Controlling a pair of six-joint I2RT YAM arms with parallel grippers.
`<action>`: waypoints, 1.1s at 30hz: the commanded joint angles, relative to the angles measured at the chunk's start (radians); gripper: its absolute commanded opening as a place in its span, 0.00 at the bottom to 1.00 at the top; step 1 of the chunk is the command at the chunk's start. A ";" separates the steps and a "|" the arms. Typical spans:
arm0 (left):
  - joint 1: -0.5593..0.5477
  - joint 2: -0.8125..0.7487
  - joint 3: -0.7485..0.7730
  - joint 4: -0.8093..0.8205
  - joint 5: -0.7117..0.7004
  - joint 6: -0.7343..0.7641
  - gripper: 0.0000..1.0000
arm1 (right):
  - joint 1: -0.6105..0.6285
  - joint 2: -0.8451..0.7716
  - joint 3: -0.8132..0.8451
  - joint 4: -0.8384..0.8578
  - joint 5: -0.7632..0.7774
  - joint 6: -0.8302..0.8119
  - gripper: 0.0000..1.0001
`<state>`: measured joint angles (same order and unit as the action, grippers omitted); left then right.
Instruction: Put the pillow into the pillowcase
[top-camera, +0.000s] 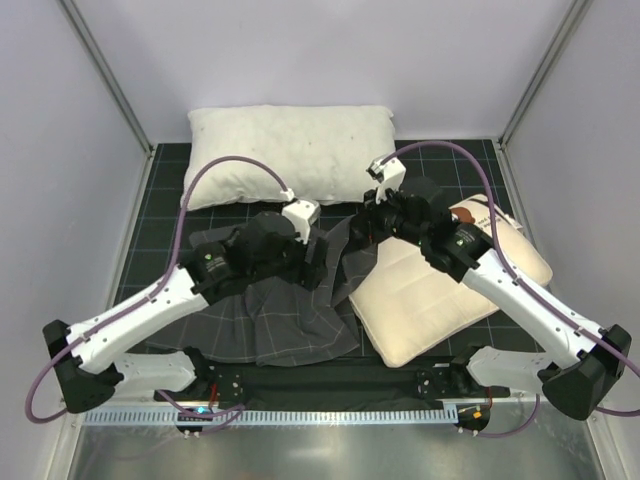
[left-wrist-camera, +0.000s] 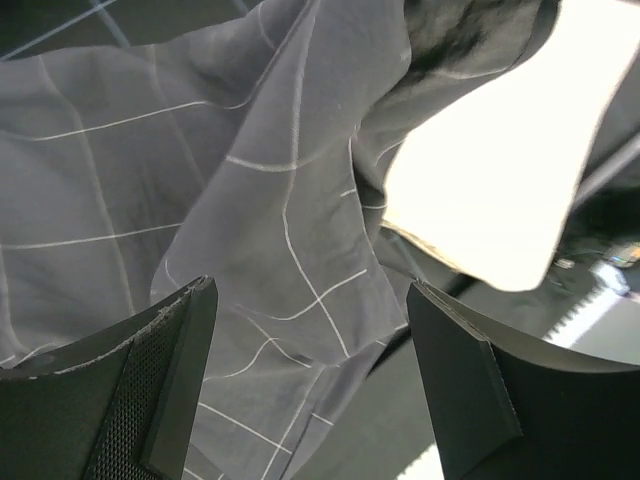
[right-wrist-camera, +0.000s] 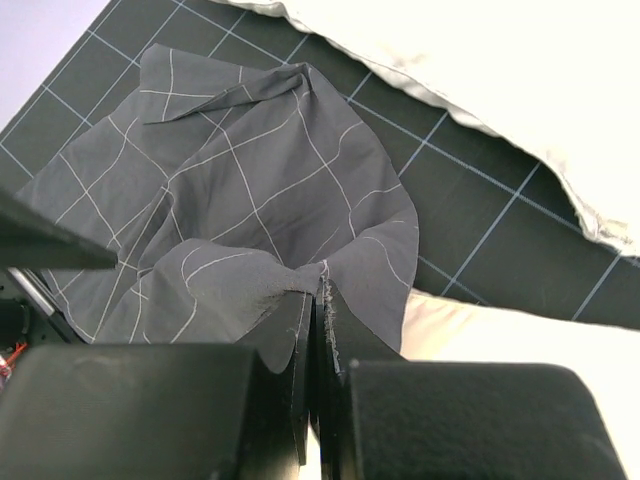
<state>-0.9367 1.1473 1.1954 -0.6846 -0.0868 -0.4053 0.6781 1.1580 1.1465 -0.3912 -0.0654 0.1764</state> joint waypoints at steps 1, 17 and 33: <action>-0.117 0.029 0.023 0.014 -0.335 -0.049 0.81 | -0.025 0.008 0.045 0.006 -0.057 0.052 0.04; -0.410 0.392 0.188 -0.277 -0.873 -0.437 0.91 | -0.063 0.022 0.032 0.046 -0.105 0.078 0.04; -0.401 0.402 0.078 -0.359 -0.805 -0.561 0.21 | -0.161 0.046 -0.008 0.078 -0.149 0.083 0.04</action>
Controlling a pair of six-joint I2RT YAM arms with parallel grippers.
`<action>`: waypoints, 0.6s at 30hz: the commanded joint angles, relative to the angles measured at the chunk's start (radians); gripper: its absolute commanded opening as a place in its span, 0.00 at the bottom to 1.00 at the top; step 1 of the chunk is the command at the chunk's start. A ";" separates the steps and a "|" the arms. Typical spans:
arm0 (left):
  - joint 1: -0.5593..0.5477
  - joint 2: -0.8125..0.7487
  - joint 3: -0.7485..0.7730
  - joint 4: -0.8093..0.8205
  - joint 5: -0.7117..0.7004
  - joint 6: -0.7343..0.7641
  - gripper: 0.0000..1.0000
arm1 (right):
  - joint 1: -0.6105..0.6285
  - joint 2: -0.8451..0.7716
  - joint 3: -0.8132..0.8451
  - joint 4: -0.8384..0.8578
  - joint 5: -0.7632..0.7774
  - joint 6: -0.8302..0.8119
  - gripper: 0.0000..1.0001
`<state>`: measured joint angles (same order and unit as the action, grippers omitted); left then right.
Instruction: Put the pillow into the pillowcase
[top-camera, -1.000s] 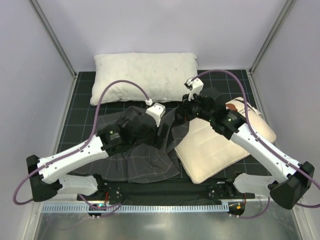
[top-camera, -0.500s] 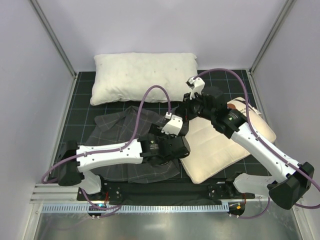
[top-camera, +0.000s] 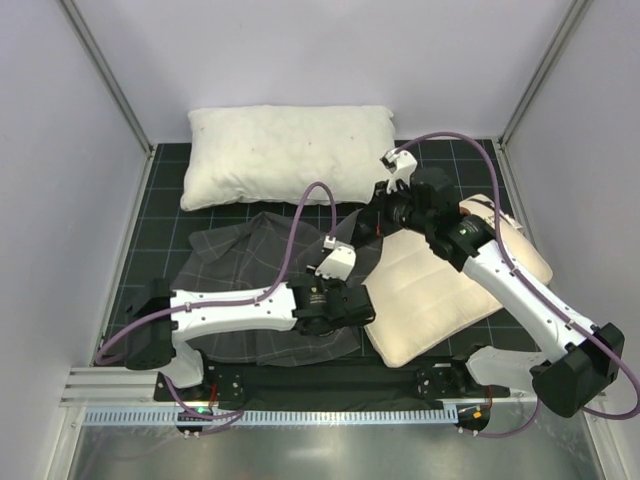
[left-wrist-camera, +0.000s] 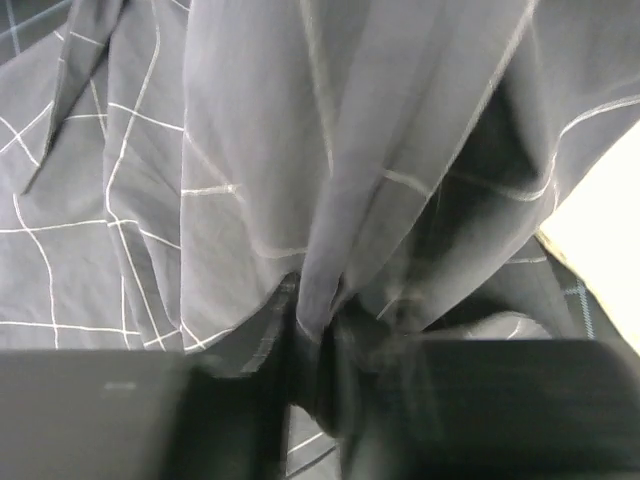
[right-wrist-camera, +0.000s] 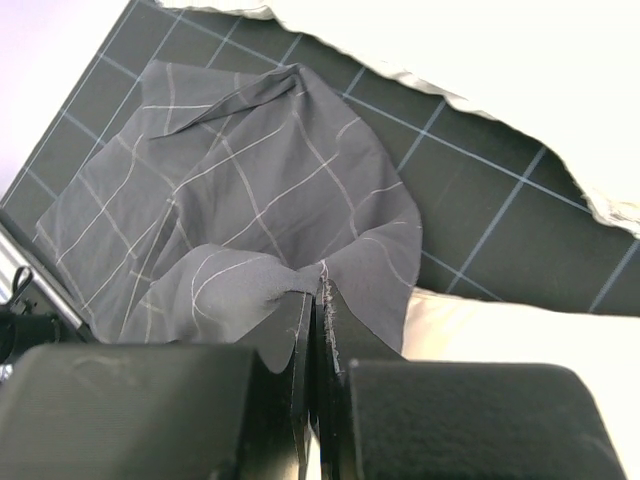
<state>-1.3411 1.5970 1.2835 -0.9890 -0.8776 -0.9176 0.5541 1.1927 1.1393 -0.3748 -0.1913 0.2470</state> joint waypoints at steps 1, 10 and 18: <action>0.005 -0.096 -0.022 -0.009 0.006 -0.024 0.17 | -0.049 0.019 -0.001 0.069 -0.040 0.012 0.04; 0.313 -0.422 -0.239 0.411 0.680 0.270 0.00 | -0.132 0.202 0.066 0.171 -0.128 -0.025 0.04; 0.482 -0.359 -0.194 0.322 0.789 0.339 0.01 | -0.212 0.324 0.171 0.149 -0.076 -0.023 0.04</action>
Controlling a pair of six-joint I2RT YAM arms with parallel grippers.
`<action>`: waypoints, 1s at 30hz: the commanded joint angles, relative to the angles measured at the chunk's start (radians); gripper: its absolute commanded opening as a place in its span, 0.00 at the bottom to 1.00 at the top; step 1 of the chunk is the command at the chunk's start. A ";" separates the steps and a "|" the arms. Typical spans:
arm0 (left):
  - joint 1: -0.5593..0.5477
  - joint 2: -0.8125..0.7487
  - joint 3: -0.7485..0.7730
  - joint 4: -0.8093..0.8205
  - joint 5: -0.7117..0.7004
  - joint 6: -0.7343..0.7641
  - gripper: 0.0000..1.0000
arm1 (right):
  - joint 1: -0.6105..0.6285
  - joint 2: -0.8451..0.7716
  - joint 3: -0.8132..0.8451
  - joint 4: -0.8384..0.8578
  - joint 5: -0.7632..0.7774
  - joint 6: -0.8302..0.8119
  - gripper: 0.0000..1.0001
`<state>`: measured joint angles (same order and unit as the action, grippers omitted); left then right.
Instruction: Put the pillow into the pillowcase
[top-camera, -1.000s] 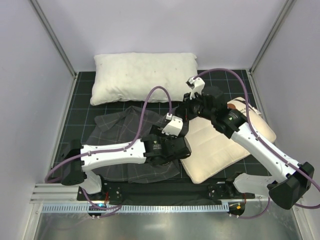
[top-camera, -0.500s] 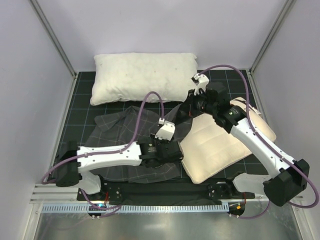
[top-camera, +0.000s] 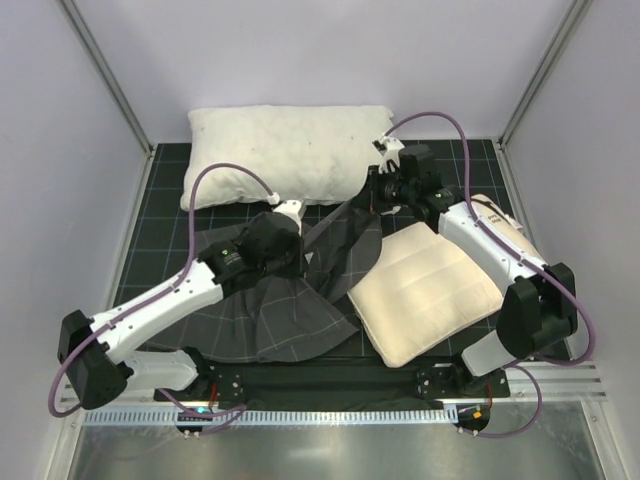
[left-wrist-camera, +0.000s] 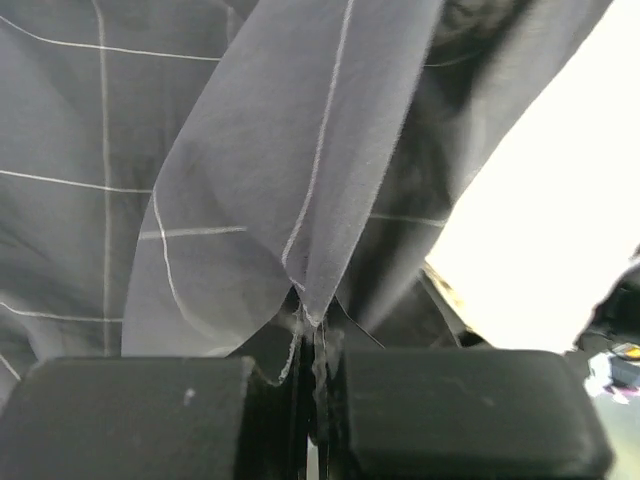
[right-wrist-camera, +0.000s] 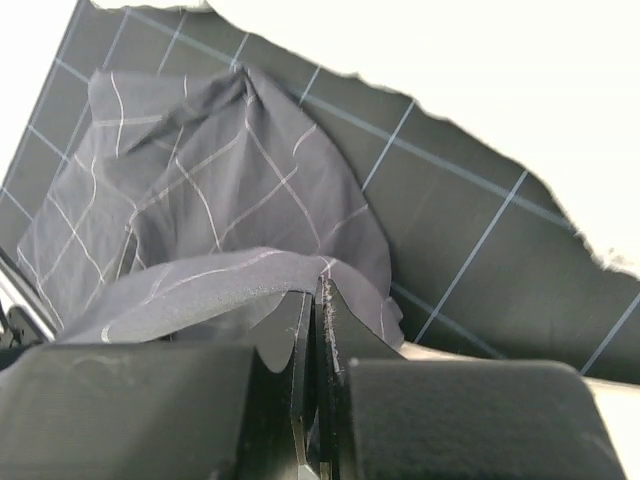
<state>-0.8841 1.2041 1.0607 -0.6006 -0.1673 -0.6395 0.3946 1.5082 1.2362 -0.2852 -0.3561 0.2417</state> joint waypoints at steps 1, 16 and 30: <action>0.025 0.049 0.028 -0.085 0.019 0.072 0.01 | -0.074 0.017 0.083 0.054 0.094 -0.018 0.04; -0.004 0.250 -0.057 -0.142 -0.287 -0.002 0.36 | -0.128 -0.123 0.017 0.060 0.002 -0.019 0.04; -0.062 0.287 -0.079 -0.146 -0.310 -0.011 0.33 | -0.168 -0.098 0.081 0.034 -0.011 -0.031 0.04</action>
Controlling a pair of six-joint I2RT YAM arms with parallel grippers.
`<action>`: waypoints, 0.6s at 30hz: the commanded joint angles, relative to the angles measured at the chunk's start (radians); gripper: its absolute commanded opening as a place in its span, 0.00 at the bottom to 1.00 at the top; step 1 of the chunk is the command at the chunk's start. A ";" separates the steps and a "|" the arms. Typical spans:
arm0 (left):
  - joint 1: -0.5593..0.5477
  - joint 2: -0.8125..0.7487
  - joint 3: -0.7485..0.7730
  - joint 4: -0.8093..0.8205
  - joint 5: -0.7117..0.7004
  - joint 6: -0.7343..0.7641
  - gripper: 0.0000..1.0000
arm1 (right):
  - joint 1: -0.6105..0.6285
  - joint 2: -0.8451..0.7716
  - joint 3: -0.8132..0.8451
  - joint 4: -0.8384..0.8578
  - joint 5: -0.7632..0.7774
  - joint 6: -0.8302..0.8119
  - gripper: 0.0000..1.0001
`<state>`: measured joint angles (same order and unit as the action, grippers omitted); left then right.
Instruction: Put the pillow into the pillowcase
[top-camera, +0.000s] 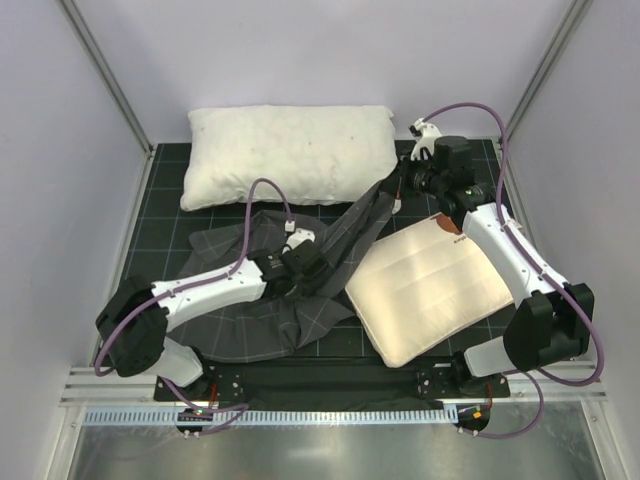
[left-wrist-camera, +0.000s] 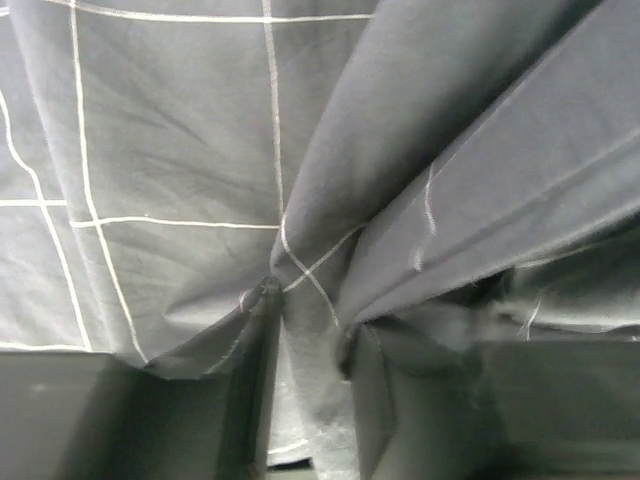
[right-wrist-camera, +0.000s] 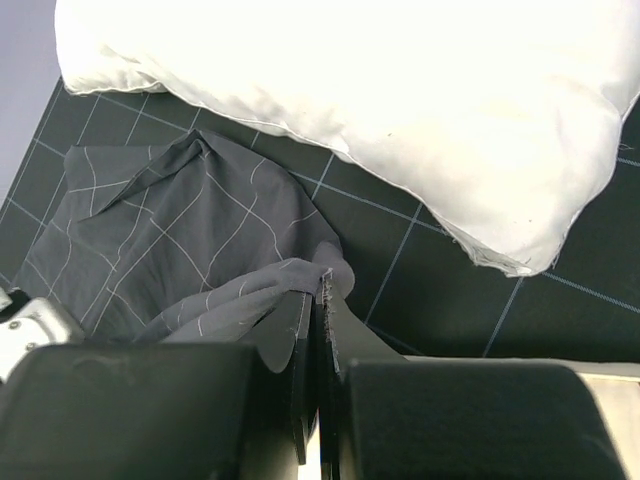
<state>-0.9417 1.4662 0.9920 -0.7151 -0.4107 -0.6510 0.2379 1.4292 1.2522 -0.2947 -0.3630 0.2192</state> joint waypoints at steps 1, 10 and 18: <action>-0.003 0.020 -0.010 -0.033 -0.065 0.004 0.21 | -0.011 -0.023 0.065 0.042 -0.002 -0.011 0.04; -0.068 -0.205 0.152 -0.239 0.086 0.004 0.02 | -0.049 0.010 0.070 0.046 -0.005 -0.018 0.04; -0.083 -0.375 0.165 -0.207 0.377 0.034 0.04 | -0.095 0.106 0.068 0.172 -0.099 0.029 0.04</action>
<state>-1.0210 1.1114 1.1687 -0.8890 -0.1795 -0.6426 0.1661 1.4986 1.2716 -0.2497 -0.4541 0.2298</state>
